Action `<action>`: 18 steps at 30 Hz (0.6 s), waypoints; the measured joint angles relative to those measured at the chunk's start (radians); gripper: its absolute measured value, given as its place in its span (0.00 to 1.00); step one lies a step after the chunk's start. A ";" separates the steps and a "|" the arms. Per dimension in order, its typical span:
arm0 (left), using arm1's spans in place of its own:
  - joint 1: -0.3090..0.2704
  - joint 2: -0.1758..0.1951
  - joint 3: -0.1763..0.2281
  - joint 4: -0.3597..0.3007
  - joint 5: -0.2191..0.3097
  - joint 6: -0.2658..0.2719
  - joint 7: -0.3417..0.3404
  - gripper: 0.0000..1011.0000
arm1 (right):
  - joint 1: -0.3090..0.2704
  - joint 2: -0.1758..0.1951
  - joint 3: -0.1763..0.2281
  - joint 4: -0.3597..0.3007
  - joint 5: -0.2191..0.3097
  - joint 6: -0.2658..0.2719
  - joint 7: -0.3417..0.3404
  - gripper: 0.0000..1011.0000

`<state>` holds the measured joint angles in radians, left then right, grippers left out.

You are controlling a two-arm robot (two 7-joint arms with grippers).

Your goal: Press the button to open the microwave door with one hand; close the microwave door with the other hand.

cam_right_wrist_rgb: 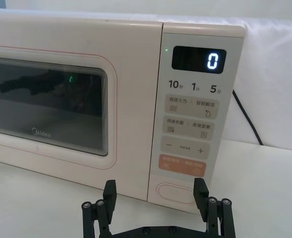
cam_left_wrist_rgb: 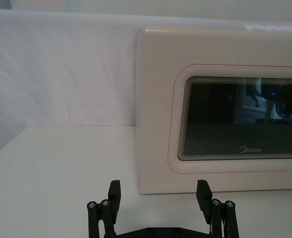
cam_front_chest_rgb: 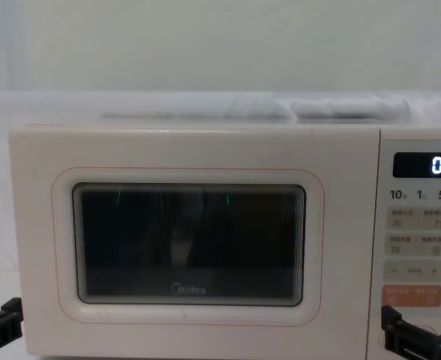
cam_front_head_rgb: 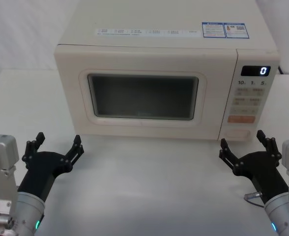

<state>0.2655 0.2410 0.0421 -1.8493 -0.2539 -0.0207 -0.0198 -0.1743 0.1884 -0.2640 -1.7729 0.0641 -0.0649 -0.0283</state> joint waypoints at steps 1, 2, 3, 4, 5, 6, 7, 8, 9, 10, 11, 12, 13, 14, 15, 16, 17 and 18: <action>0.000 0.000 0.000 0.000 0.000 0.000 0.000 0.99 | 0.000 0.000 0.000 0.000 0.000 0.000 0.000 0.99; 0.000 0.000 0.000 0.000 0.000 0.000 0.000 0.99 | 0.000 0.000 0.000 0.000 0.000 0.000 0.000 0.99; 0.000 0.000 0.000 0.000 0.000 0.000 0.000 0.99 | 0.000 0.000 0.000 0.000 0.000 0.000 0.000 0.99; 0.000 0.000 0.000 0.000 0.000 0.000 0.000 0.99 | 0.000 0.000 0.000 0.000 0.000 0.000 0.000 0.99; 0.000 0.000 0.000 0.000 0.000 0.000 0.000 0.99 | 0.000 0.000 0.000 0.000 0.000 0.000 0.000 0.99; 0.000 0.000 0.000 0.000 0.000 0.000 0.000 0.99 | 0.000 0.000 0.001 0.001 0.000 0.000 0.001 0.99; 0.000 0.000 0.000 0.000 0.000 0.000 0.000 0.99 | 0.001 0.000 0.001 0.001 0.000 0.000 0.001 0.99; 0.000 0.000 0.000 0.000 0.000 0.000 0.000 0.99 | 0.001 0.001 0.001 0.001 0.000 0.000 0.001 0.99; 0.000 0.000 0.000 0.000 0.000 0.000 0.000 0.99 | 0.001 0.001 0.001 0.001 0.000 0.000 0.001 0.99; 0.000 0.000 0.000 0.000 0.000 0.000 0.000 0.99 | 0.001 0.001 0.001 0.001 0.000 0.000 0.001 0.99; 0.000 0.000 0.000 0.000 0.000 0.000 0.000 0.99 | 0.001 0.001 0.001 0.001 0.001 0.000 0.001 0.99; 0.000 0.000 0.000 0.000 0.000 0.000 0.000 0.99 | 0.001 0.001 0.001 0.001 0.001 0.000 0.001 0.99; 0.000 0.000 0.000 0.000 0.000 0.000 0.000 0.99 | 0.001 0.001 0.001 0.001 0.001 0.000 0.001 0.99; 0.000 0.000 0.000 0.000 0.000 0.000 0.000 0.99 | 0.001 0.001 0.001 0.001 0.001 0.000 0.001 0.99; 0.000 0.000 0.000 0.000 0.000 0.000 0.000 0.99 | 0.001 0.001 0.001 0.002 0.001 0.000 0.001 0.99; 0.000 0.000 0.000 0.000 0.000 0.000 0.000 0.99 | 0.001 0.001 0.001 0.002 0.001 0.000 0.001 0.99; 0.000 0.000 0.000 0.000 0.000 0.000 0.000 0.99 | 0.001 0.001 0.001 0.002 0.001 0.000 0.001 0.99; 0.000 0.000 0.000 0.000 0.000 0.000 0.000 0.99 | 0.001 0.001 0.001 0.002 0.001 0.001 0.001 0.99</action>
<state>0.2655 0.2410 0.0421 -1.8493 -0.2539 -0.0207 -0.0199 -0.1732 0.1893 -0.2625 -1.7714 0.0651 -0.0644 -0.0272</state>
